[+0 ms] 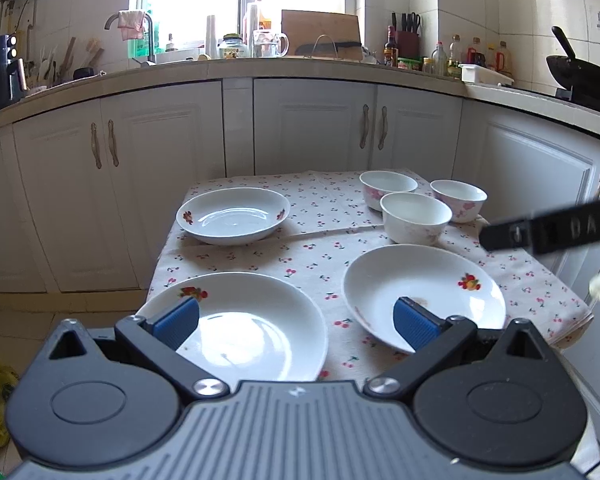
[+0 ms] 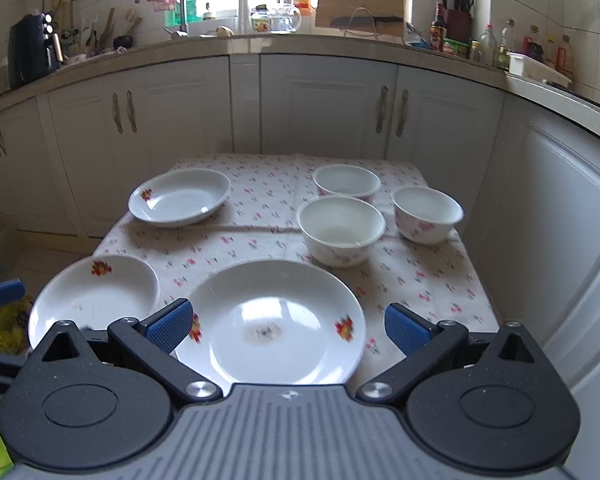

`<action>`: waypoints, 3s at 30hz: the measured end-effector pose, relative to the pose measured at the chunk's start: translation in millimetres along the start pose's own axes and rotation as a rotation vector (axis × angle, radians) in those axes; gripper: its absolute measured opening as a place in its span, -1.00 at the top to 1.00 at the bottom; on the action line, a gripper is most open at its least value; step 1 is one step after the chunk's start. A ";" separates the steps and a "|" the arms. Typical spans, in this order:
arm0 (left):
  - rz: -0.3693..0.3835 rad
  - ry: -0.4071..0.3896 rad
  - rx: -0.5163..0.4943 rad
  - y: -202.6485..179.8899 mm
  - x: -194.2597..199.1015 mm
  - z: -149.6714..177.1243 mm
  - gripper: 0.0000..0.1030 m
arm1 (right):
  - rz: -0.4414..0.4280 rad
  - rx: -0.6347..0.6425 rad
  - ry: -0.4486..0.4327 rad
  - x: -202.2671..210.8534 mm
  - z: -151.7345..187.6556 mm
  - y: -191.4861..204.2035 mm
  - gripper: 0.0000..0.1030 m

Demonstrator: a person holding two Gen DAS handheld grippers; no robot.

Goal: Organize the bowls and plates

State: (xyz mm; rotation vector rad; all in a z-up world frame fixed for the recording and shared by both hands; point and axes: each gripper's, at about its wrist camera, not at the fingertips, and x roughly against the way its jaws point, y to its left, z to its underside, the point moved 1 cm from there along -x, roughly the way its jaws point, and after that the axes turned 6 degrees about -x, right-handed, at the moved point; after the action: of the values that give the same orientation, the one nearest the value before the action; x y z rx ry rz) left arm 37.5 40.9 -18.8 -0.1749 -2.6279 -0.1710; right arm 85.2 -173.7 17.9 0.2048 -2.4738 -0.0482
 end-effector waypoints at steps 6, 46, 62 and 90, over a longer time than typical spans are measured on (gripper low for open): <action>0.039 0.019 0.007 26.4 -2.6 9.7 -0.99 | -0.155 0.008 -0.073 -14.8 -7.3 12.4 -1.00; 0.271 0.174 -0.205 93.4 -48.1 74.5 -0.99 | -0.423 0.229 0.358 -197.5 -19.8 116.7 -0.54; 0.284 0.202 -0.221 94.0 -58.4 70.9 -0.99 | -0.555 0.181 0.448 -215.0 -20.6 118.5 -0.09; 0.326 0.162 -0.303 89.3 -114.1 41.1 -0.98 | -0.426 0.111 0.376 -243.7 -49.9 89.5 -0.10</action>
State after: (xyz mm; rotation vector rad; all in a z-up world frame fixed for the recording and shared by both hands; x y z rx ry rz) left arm 131.0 124.5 -102.2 -0.6584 -2.3602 -0.4496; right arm 293.4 -45.8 -83.1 0.7186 -2.0230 -0.0479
